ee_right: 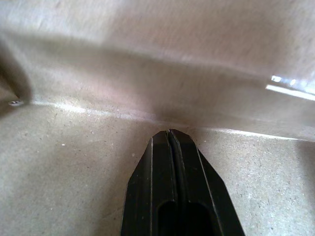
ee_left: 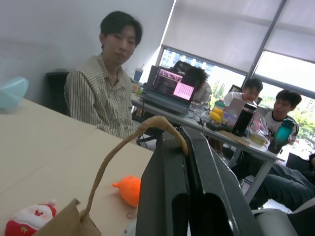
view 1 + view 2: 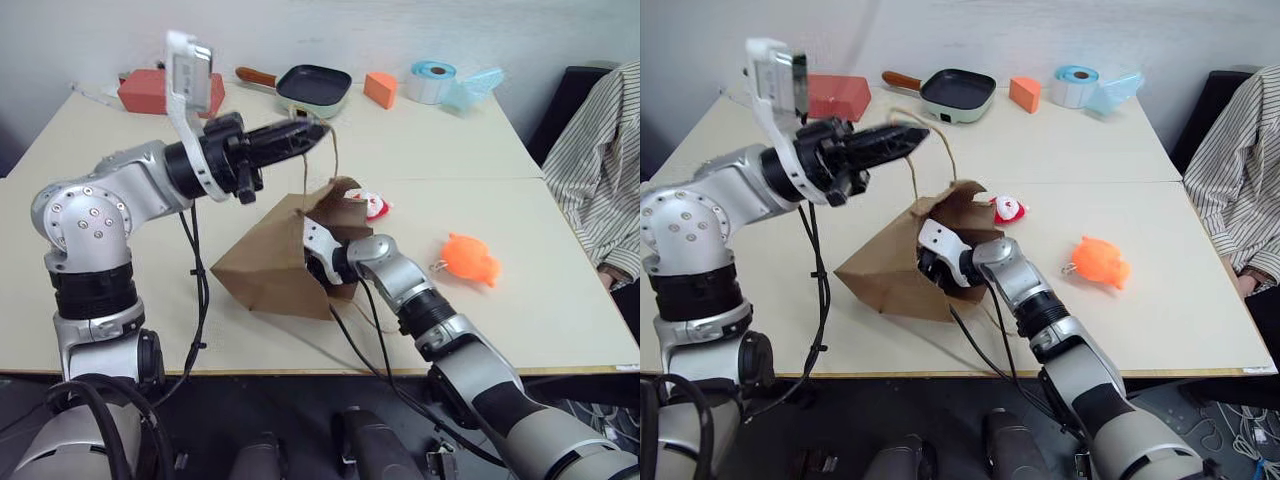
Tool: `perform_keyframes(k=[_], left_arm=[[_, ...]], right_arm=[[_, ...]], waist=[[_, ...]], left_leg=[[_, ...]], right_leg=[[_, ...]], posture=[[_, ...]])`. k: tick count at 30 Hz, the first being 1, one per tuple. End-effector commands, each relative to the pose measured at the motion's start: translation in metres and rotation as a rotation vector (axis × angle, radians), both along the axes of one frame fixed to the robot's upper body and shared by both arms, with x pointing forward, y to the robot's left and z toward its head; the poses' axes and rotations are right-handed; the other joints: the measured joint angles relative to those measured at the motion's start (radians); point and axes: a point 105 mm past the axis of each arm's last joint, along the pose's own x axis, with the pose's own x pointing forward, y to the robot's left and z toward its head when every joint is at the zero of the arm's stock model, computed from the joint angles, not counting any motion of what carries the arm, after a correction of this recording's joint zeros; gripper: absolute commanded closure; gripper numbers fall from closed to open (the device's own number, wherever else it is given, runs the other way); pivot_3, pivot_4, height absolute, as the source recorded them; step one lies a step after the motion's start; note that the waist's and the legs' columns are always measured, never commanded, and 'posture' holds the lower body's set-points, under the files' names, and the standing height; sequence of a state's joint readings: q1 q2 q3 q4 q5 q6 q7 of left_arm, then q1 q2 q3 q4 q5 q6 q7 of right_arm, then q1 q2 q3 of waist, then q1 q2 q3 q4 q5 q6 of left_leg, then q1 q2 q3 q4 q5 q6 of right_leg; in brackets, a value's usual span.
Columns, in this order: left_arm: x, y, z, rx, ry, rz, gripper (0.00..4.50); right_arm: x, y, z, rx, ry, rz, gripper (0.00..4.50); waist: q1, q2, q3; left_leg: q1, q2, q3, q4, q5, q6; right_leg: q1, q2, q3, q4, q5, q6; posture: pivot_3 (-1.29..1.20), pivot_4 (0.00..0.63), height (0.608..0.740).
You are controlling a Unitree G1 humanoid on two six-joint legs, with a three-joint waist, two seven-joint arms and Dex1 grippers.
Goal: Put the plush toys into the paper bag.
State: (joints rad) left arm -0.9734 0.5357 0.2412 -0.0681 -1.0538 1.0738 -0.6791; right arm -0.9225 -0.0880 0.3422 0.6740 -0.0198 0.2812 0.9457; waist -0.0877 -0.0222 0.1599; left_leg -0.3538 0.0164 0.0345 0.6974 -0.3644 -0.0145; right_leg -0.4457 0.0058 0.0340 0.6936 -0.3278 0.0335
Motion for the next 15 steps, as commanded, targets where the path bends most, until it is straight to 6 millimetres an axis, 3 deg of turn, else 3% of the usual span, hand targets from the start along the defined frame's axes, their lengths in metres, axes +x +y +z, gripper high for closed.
perform_keyframes(k=[1, 5, 9, 15], left_arm=[[-0.010, -0.006, -0.004, 0.052, -0.063, -0.028, 4.50], [-0.005, -0.009, -0.014, 0.063, -0.052, -0.014, 4.50], [-0.005, -0.010, -0.018, 0.074, -0.055, -0.013, 4.50], [-0.004, -0.005, -0.030, 0.111, -0.032, -0.010, 4.50]], right_arm=[[0.005, -0.013, -0.020, -0.069, 0.022, -0.064, 4.47], [0.003, -0.016, -0.008, -0.022, -0.023, -0.063, 4.47], [-0.009, -0.023, 0.017, 0.070, -0.079, -0.048, 4.47], [-0.043, -0.057, 0.055, 0.253, -0.061, -0.092, 4.47]], waist=[[0.000, 0.000, 0.000], [0.002, 0.000, 0.000], [0.008, 0.000, 0.000], [0.007, 0.000, 0.001]], left_leg=[[0.000, 0.000, 0.000, 0.000, 0.000, 0.000], [0.000, 0.000, 0.000, 0.000, 0.000, 0.000], [-0.001, 0.000, 0.000, -0.001, 0.000, 0.001], [-0.002, 0.000, -0.001, -0.003, -0.001, 0.001]], right_leg=[[0.000, 0.000, 0.000, 0.000, 0.000, 0.000], [0.000, 0.000, 0.000, 0.000, 0.000, 0.000], [0.000, 0.000, 0.000, -0.002, 0.000, 0.000], [-0.002, 0.000, 0.000, -0.003, 0.000, 0.000]], posture=[[0.00, 0.150, 0.740], [0.00, 0.150, 0.740], [0.00, 0.150, 0.740], [0.00, 0.150, 0.740]])
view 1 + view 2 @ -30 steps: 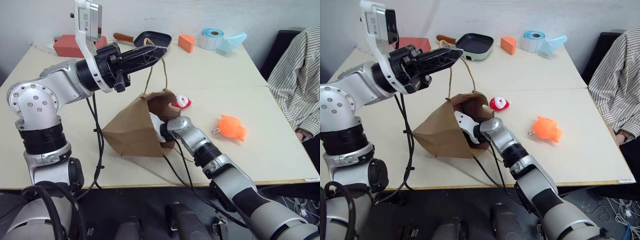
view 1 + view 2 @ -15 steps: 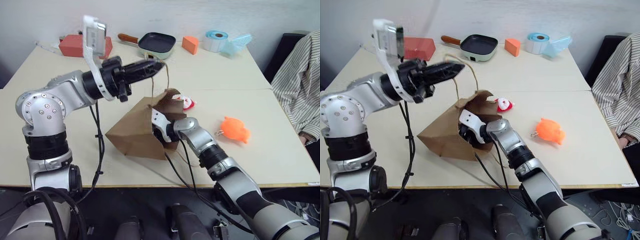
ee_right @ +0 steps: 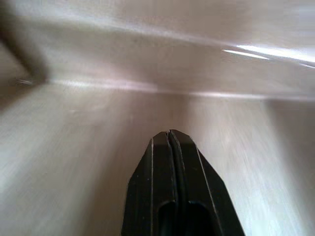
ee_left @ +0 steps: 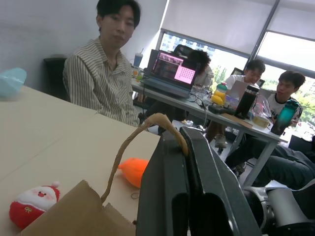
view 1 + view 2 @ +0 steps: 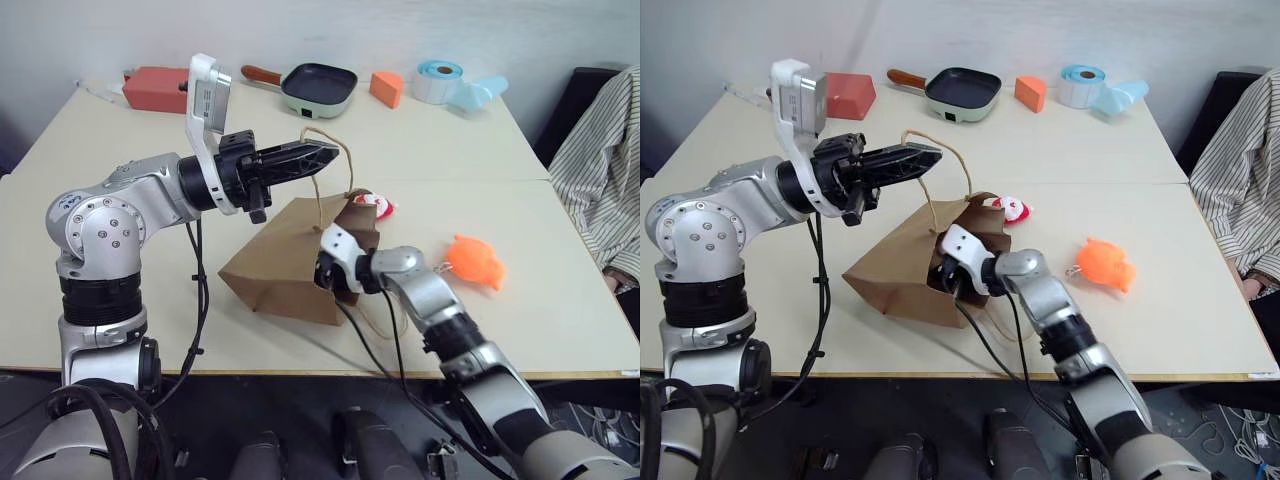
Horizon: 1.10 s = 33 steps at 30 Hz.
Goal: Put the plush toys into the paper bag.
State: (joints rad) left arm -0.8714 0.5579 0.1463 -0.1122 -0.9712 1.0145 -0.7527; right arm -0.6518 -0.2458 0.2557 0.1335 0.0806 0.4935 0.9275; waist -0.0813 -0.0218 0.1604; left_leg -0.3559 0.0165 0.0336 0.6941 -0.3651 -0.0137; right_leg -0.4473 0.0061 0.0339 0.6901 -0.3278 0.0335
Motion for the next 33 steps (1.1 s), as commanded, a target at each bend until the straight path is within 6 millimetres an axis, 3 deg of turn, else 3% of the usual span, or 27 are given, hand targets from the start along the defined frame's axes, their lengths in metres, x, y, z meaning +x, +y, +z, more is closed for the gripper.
perform_keyframes(k=[1, 5, 8, 10, 11, 13, 18, 20, 22, 28, 31, 33], left_arm=[[-0.006, 0.001, 0.005, 0.008, -0.046, -0.012, 4.50], [-0.006, 0.001, 0.000, 0.025, -0.035, -0.020, 4.50], [-0.006, 0.003, -0.001, 0.025, -0.023, -0.026, 4.50], [-0.007, 0.005, -0.002, 0.029, -0.017, -0.030, 4.50], [-0.007, 0.006, -0.004, 0.036, -0.010, -0.033, 4.50], [-0.008, 0.009, -0.007, 0.047, 0.001, -0.035, 4.50], [-0.004, 0.017, -0.012, 0.064, 0.018, -0.024, 4.50], [-0.003, 0.018, -0.013, 0.066, 0.021, -0.022, 4.50], [-0.002, 0.017, -0.013, 0.069, 0.017, -0.022, 4.50], [-0.003, 0.014, -0.009, 0.064, 0.001, -0.024, 4.50], [-0.003, 0.015, -0.009, 0.070, -0.007, -0.015, 4.50], [-0.004, 0.015, -0.008, 0.073, -0.015, -0.009, 4.50]], right_arm=[[-0.022, -0.017, 0.041, 0.155, -0.029, -0.017, 4.47], [-0.036, -0.068, 0.046, 0.202, -0.025, -0.205, 4.47], [-0.056, -0.123, 0.042, 0.230, 0.012, -0.420, 4.30], [-0.074, -0.152, 0.039, 0.245, 0.045, -0.525, 3.90], [-0.094, -0.180, 0.035, 0.249, 0.077, -0.612, 3.64], [-0.125, -0.215, 0.033, 0.237, 0.115, -0.726, 2.98], [-0.164, -0.269, 0.032, 0.170, 0.150, -0.931, 1.31], [-0.164, -0.281, 0.033, 0.167, 0.143, -0.972, 0.63], [-0.152, -0.283, 0.035, 0.186, 0.117, -0.980, 0.02], [-0.103, -0.260, 0.028, 0.088, 0.036, -0.892, 0.02], [-0.071, -0.262, 0.016, -0.123, -0.105, -0.899, 0.02], [-0.054, -0.252, 0.012, -0.171, -0.161, -0.853, 0.02]], waist=[[0.002, 0.000, 0.000], [0.010, 0.000, 0.000], [0.032, 0.000, 0.000], [0.045, 0.000, 0.000], [0.052, 0.000, 0.000], [0.057, 0.001, 0.000], [0.047, 0.000, 0.000], [0.041, -0.001, 0.001], [0.035, -0.001, 0.001], [0.031, -0.001, 0.001], [0.037, -0.001, 0.001], [0.041, -0.001, 0.001]], left_leg=[[0.000, 0.000, 0.000, -0.001, 0.000, 0.000], [0.000, 0.000, 0.000, -0.001, 0.000, 0.000], [0.000, 0.000, 0.000, -0.003, 0.000, 0.000], [0.000, 0.000, 0.000, -0.006, 0.000, 0.000], [-0.001, 0.000, 0.000, -0.006, 0.000, 0.000], [0.001, 0.000, 0.000, -0.009, 0.000, 0.001], [0.003, -0.001, 0.003, -0.010, -0.001, 0.001], [0.005, -0.001, 0.003, -0.011, 0.000, 0.001], [0.006, -0.001, 0.003, -0.011, 0.000, 0.000], [0.006, -0.001, 0.004, -0.011, 0.001, -0.001], [0.005, -0.001, 0.004, -0.011, 0.001, 0.000], [0.004, -0.002, 0.004, -0.010, 0.001, 0.000]], right_leg=[[0.000, 0.000, 0.000, 0.000, 0.000, 0.000], [0.000, 0.000, 0.000, -0.001, 0.000, 0.000], [0.000, 0.000, 0.000, -0.003, 0.000, 0.000], [0.000, 0.000, 0.000, -0.005, 0.000, 0.000], [0.000, 0.000, 0.001, -0.006, 0.000, 0.000], [0.001, 0.001, 0.001, -0.008, 0.000, 0.000], [0.003, 0.001, 0.004, -0.012, 0.000, 0.000], [0.004, 0.002, 0.006, -0.011, 0.000, 0.000], [0.005, 0.003, 0.007, -0.010, 0.000, 0.000], [0.004, 0.004, 0.008, -0.008, 0.000, 0.000], [0.003, 0.003, 0.008, -0.010, 0.000, 0.000], [0.002, 0.003, 0.008, -0.011, 0.000, 0.000]], posture=[[0.00, 0.150, 0.740], [0.00, 0.150, 0.740], [0.00, 0.150, 0.740], [0.00, 0.150, 0.740], [0.00, 0.150, 0.740], [0.00, 0.150, 0.740], [0.00, 0.150, 0.740], [0.00, 0.150, 0.740], [0.00, 0.150, 0.740], [0.00, 0.150, 0.740], [0.00, 0.150, 0.740], [0.00, 0.150, 0.740]])
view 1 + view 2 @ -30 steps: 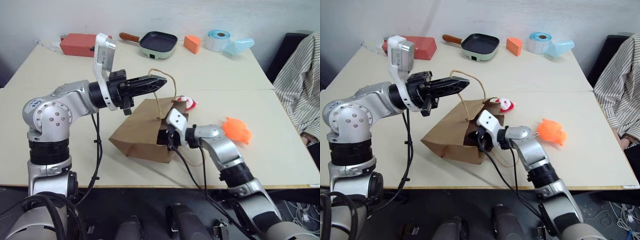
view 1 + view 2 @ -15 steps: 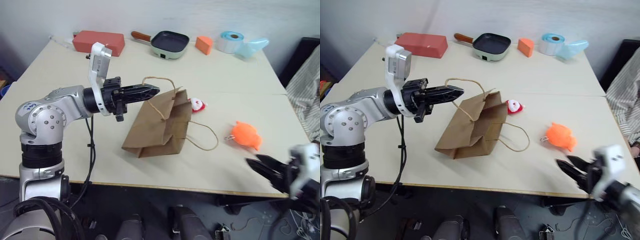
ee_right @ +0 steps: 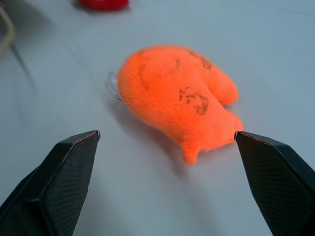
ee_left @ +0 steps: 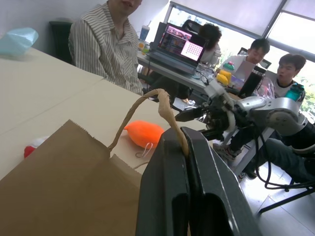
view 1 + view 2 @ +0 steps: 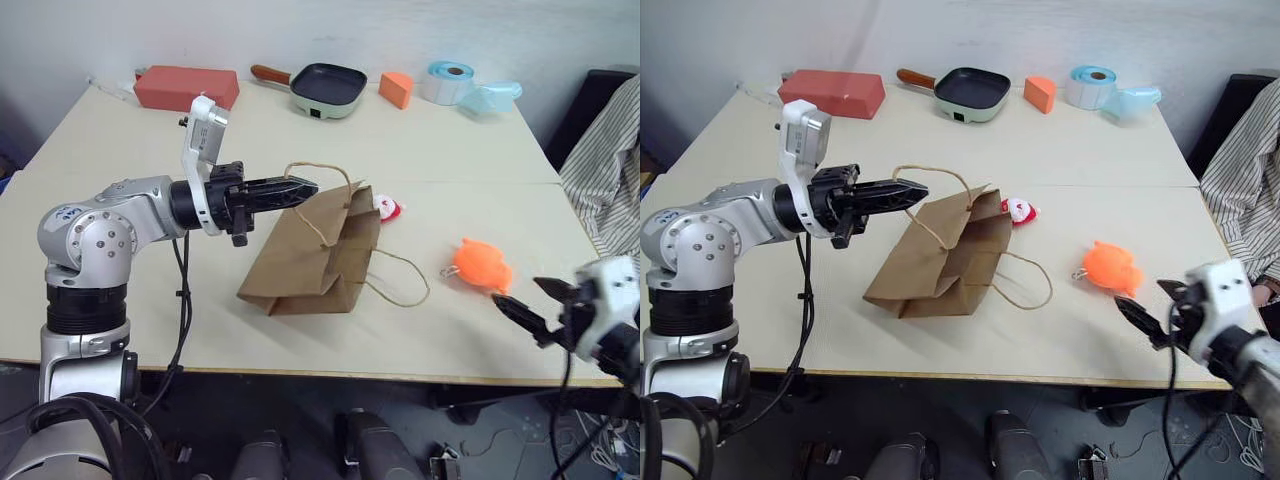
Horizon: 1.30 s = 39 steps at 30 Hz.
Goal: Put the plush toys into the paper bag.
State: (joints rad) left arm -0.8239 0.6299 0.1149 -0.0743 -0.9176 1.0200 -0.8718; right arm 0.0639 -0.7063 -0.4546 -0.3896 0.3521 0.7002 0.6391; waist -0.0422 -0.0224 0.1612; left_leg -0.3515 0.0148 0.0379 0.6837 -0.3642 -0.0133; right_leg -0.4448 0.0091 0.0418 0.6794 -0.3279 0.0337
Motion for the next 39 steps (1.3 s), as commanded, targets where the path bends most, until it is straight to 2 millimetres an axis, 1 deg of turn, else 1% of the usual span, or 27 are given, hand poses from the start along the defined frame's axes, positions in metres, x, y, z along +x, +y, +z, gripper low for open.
perform_keyframes(k=[1, 4, 6, 9, 11, 13, 15, 16, 17, 18, 19, 20, 21, 22, 24, 26, 28, 31, 35, 39], left_arm=[[-0.007, 0.000, 0.015, -0.006, -0.082, 0.002, 4.50], [-0.008, 0.000, 0.018, -0.008, -0.092, 0.009, 4.50], [-0.008, 0.001, 0.019, -0.006, -0.097, 0.015, 4.50], [-0.009, 0.002, 0.019, -0.001, -0.100, 0.027, 4.50], [-0.009, 0.005, 0.019, 0.003, -0.099, 0.038, 4.50], [-0.008, 0.007, 0.018, 0.004, -0.095, 0.051, 4.50], [-0.007, 0.008, 0.017, 0.004, -0.092, 0.059, 4.50], [-0.007, 0.008, 0.017, 0.004, -0.091, 0.060, 4.50], [-0.007, 0.009, 0.016, 0.004, -0.090, 0.061, 4.50], [-0.006, 0.008, 0.016, 0.004, -0.088, 0.065, 4.50], [-0.005, 0.008, 0.015, 0.003, -0.086, 0.067, 4.50], [-0.005, 0.008, 0.015, 0.002, -0.084, 0.067, 4.50], [-0.005, 0.008, 0.015, 0.002, -0.084, 0.068, 4.50], [-0.005, 0.008, 0.015, 0.001, -0.084, 0.067, 4.50], [-0.005, 0.007, 0.015, -0.001, -0.085, 0.066, 4.50], [-0.004, 0.007, 0.016, -0.002, -0.088, 0.066, 4.50], [-0.003, 0.006, 0.017, -0.007, -0.093, 0.069, 4.50], [-0.003, 0.005, 0.020, -0.018, -0.102, 0.066, 4.50], [-0.006, 0.005, 0.020, -0.024, -0.105, 0.058, 4.50], [-0.007, 0.007, 0.020, -0.033, -0.103, 0.065, 4.50]], right_arm=[[0.027, 0.009, -0.003, -0.165, -0.073, 0.043, 0.02], [0.047, 0.005, -0.011, -0.229, -0.099, 0.009, 0.02], [0.057, 0.004, -0.013, -0.243, -0.114, -0.003, 0.02], [0.063, 0.003, -0.013, -0.225, -0.136, -0.014, 0.63], [0.062, 0.003, -0.012, -0.225, -0.144, -0.012, 1.33], [0.058, 0.002, -0.003, -0.213, -0.167, -0.012, 2.02], [0.052, 0.003, 0.015, -0.182, -0.213, 0.003, 2.69], [0.049, 0.007, 0.026, -0.170, -0.238, 0.028, 3.02], [0.045, 0.016, 0.041, -0.150, -0.270, 0.080, 3.32], [0.040, 0.034, 0.063, -0.099, -0.316, 0.158, 3.61], [0.034, 0.050, 0.080, -0.060, -0.349, 0.231, 3.89], [0.028, 0.069, 0.097, -0.016, -0.379, 0.313, 4.13], [0.022, 0.086, 0.109, 0.011, -0.399, 0.393, 4.33], [0.016, 0.103, 0.118, 0.030, -0.407, 0.473, 4.40], [0.010, 0.127, 0.125, 0.028, -0.389, 0.587, 4.41], [0.014, 0.144, 0.122, 0.013, -0.366, 0.635, 4.41], [0.023, 0.159, 0.116, -0.003, -0.347, 0.663, 4.41], [0.040, 0.172, 0.102, 0.017, -0.315, 0.662, 4.41], [0.058, 0.178, 0.085, 0.051, -0.272, 0.668, 4.41], [0.066, 0.187, 0.080, 0.029, -0.263, 0.721, 4.41]], waist=[[0.004, 0.000, 0.000], [0.009, 0.000, 0.000], [0.013, 0.000, 0.000], [0.014, 0.000, 0.000], [0.014, 0.000, 0.000], [0.013, 0.000, 0.000], [0.014, 0.000, 0.000], [0.013, 0.000, 0.000], [0.012, 0.001, 0.000], [0.011, 0.002, 0.001], [0.009, 0.002, 0.001], [0.005, 0.002, 0.001], [0.002, 0.002, 0.001], [0.000, 0.002, 0.001], [0.001, 0.002, 0.001], [0.005, 0.001, 0.001], [0.009, 0.001, 0.000], [0.013, 0.001, 0.000], [0.013, 0.001, 0.000], [0.010, 0.001, 0.000]], left_leg=[[0.000, 0.000, 0.000, 0.000, 0.000, 0.000], [0.000, 0.000, 0.000, 0.000, 0.000, 0.000], [0.000, 0.000, 0.000, 0.000, 0.000, 0.000], [-0.001, 0.000, 0.000, 0.000, 0.000, 0.000], [-0.001, 0.000, 0.000, 0.000, 0.000, 0.000], [-0.001, 0.000, 0.000, 0.000, 0.000, 0.000], [-0.001, 0.000, 0.000, 0.000, 0.000, 0.000], [-0.001, 0.000, 0.000, 0.000, 0.000, 0.000], [-0.001, 0.001, 0.000, 0.000, 0.000, 0.000], [-0.001, 0.001, 0.000, 0.000, 0.000, 0.000], [-0.001, 0.001, 0.000, 0.000, 0.000, 0.000], [-0.001, 0.001, 0.000, 0.000, 0.000, 0.000], [-0.001, 0.001, 0.000, 0.000, 0.000, 0.000], [0.000, 0.001, 0.000, 0.000, 0.000, 0.000], [0.000, 0.001, -0.002, 0.000, 0.001, -0.001], [0.000, 0.001, -0.003, 0.000, 0.001, -0.001], [-0.001, 0.001, -0.003, 0.000, 0.000, 0.000], [-0.002, 0.001, -0.003, 0.001, 0.000, 0.001], [-0.004, 0.001, -0.003, 0.001, 0.000, 0.001], [-0.004, 0.001, -0.003, 0.001, 0.000, 0.001]], right_leg=[[0.000, 0.000, 0.000, 0.000, 0.000, 0.000], [-0.001, 0.000, 0.000, 0.001, 0.000, 0.000], [-0.001, 0.000, 0.000, 0.001, 0.000, 0.000], [-0.001, 0.000, 0.000, 0.001, 0.000, 0.000], [-0.001, 0.000, -0.001, 0.002, 0.000, 0.000], [-0.001, 0.000, -0.001, 0.002, 0.000, 0.000], [-0.001, 0.000, -0.001, 0.002, 0.000, 0.000], [-0.001, 0.000, -0.001, 0.003, 0.000, 0.000], [-0.001, 0.000, -0.001, 0.003, 0.000, 0.000], [-0.001, 0.000, -0.001, 0.003, 0.000, 0.000], [-0.001, 0.000, 0.000, 0.003, 0.000, 0.000], [-0.001, 0.000, -0.001, 0.003, 0.000, 0.000], [-0.001, 0.000, -0.001, 0.003, 0.000, 0.000], [-0.001, 0.000, -0.001, 0.003, 0.000, 0.000], [-0.001, 0.000, -0.002, 0.002, 0.000, 0.000], [-0.001, 0.000, -0.003, 0.001, 0.000, 0.000], [-0.001, -0.001, -0.003, 0.001, 0.000, 0.000], [-0.001, -0.001, -0.004, 0.001, 0.000, 0.000], [-0.002, -0.002, -0.004, 0.001, 0.000, 0.000], [-0.002, -0.002, -0.005, 0.001, 0.000, 0.000]], posture=[[0.00, 0.150, 0.740], [0.00, 0.150, 0.740], [0.00, 0.150, 0.740], [0.00, 0.150, 0.740], [0.00, 0.150, 0.740], [0.00, 0.150, 0.740], [0.00, 0.150, 0.740], [0.00, 0.150, 0.740], [0.00, 0.150, 0.740], [0.00, 0.150, 0.740], [0.00, 0.150, 0.740], [0.00, 0.150, 0.740], [0.00, 0.150, 0.740], [0.00, 0.150, 0.740], [0.00, 0.150, 0.740], [0.00, 0.150, 0.740], [0.00, 0.150, 0.740], [0.00, 0.150, 0.740], [0.00, 0.150, 0.740], [0.00, 0.150, 0.740]])
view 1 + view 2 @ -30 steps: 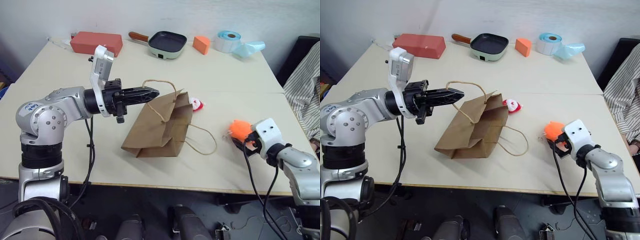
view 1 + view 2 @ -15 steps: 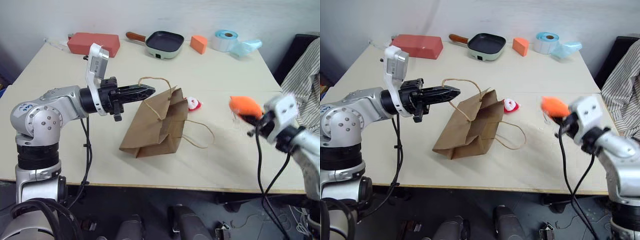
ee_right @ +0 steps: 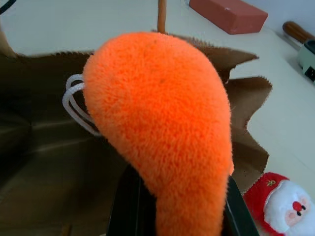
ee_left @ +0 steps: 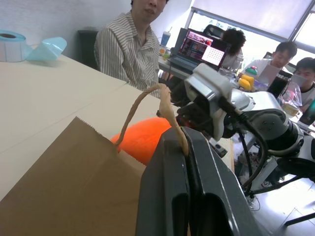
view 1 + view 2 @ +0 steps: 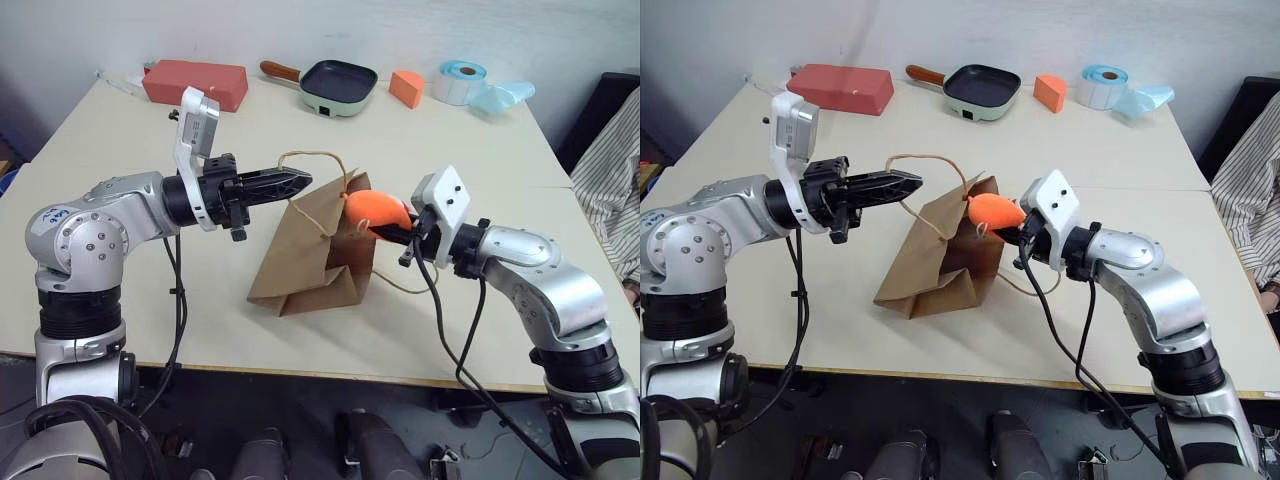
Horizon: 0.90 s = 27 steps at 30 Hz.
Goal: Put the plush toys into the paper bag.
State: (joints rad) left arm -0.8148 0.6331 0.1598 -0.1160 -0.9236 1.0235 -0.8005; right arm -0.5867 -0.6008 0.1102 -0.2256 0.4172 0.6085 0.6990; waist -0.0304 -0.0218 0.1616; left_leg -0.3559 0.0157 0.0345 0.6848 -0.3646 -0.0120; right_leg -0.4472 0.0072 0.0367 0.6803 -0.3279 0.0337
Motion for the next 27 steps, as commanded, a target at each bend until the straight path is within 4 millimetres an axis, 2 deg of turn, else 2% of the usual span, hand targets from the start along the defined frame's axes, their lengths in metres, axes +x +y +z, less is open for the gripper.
perform_keyframes(k=[1, 6, 9, 13, 15, 19, 22, 24, 27], left_arm=[[-0.008, 0.001, 0.012, -0.023, -0.064, -0.010, 4.50], [-0.008, -0.002, 0.013, -0.039, -0.068, -0.012, 4.50], [-0.007, -0.005, 0.013, -0.046, -0.067, -0.020, 4.50], [-0.007, -0.007, 0.013, -0.053, -0.066, -0.032, 4.50], [-0.008, -0.008, 0.013, -0.055, -0.066, -0.034, 4.50], [-0.008, -0.008, 0.012, -0.059, -0.065, -0.030, 4.50], [-0.008, -0.003, 0.012, -0.056, -0.064, -0.010, 4.50], [-0.008, 0.002, 0.012, -0.051, -0.063, 0.006, 4.50], [-0.006, 0.009, 0.010, -0.047, -0.056, 0.037, 4.50]], right_arm=[[0.000, 0.012, 0.014, -0.026, -0.077, 0.086, 4.41], [-0.006, 0.043, -0.003, -0.190, -0.063, 0.280, 4.41], [0.000, 0.067, -0.014, -0.434, -0.208, 0.406, 4.41], [0.014, 0.090, -0.012, -0.582, -0.348, 0.477, 4.41], [0.021, 0.102, -0.010, -0.591, -0.376, 0.490, 4.41], [0.029, 0.126, -0.010, -0.412, -0.268, 0.469, 4.41], [0.020, 0.129, -0.012, -0.275, -0.101, 0.518, 3.45], [0.012, 0.128, -0.005, -0.230, -0.073, 0.548, 2.78], [-0.001, 0.118, 0.018, -0.096, -0.009, 0.555, 1.65]], waist=[[-0.004, 0.000, 0.000], [-0.017, 0.000, 0.000], [-0.025, 0.000, 0.000], [-0.031, 0.000, 0.000], [-0.035, 0.000, 0.000], [-0.042, 0.000, 0.000], [-0.047, 0.000, 0.000], [-0.047, 0.000, 0.000], [-0.048, 0.000, 0.000]], left_leg=[[0.000, 0.000, 0.000, 0.000, 0.000, 0.000], [0.001, 0.000, 0.000, 0.000, 0.000, 0.000], [0.001, 0.000, 0.000, 0.001, 0.000, 0.000], [0.001, 0.000, 0.000, 0.002, 0.000, -0.001], [0.001, 0.000, 0.000, 0.003, 0.000, -0.001], [0.001, 0.001, -0.001, 0.004, 0.000, -0.001], [0.000, 0.001, -0.001, 0.005, 0.000, -0.001], [0.000, 0.001, -0.002, 0.006, 0.000, -0.001], [-0.001, 0.001, -0.002, 0.006, 0.000, -0.001]], right_leg=[[0.000, 0.000, 0.000, 0.000, 0.000, 0.000], [0.000, 0.000, 0.000, 0.001, 0.000, 0.000], [0.000, 0.000, 0.000, 0.001, 0.000, 0.000], [-0.001, 0.000, 0.000, 0.001, 0.000, 0.000], [-0.001, 0.000, 0.000, 0.002, 0.000, 0.000], [-0.001, 0.000, -0.001, 0.004, 0.000, 0.000], [-0.001, -0.001, -0.002, 0.005, 0.000, 0.000], [0.000, -0.001, -0.002, 0.006, 0.000, 0.000], [0.000, -0.001, -0.003, 0.006, 0.000, 0.000]], posture=[[0.00, 0.150, 0.740], [0.00, 0.150, 0.740], [0.00, 0.150, 0.740], [0.00, 0.150, 0.740], [0.00, 0.150, 0.740], [0.00, 0.150, 0.740], [0.00, 0.150, 0.740], [0.00, 0.150, 0.740], [0.00, 0.150, 0.740]])
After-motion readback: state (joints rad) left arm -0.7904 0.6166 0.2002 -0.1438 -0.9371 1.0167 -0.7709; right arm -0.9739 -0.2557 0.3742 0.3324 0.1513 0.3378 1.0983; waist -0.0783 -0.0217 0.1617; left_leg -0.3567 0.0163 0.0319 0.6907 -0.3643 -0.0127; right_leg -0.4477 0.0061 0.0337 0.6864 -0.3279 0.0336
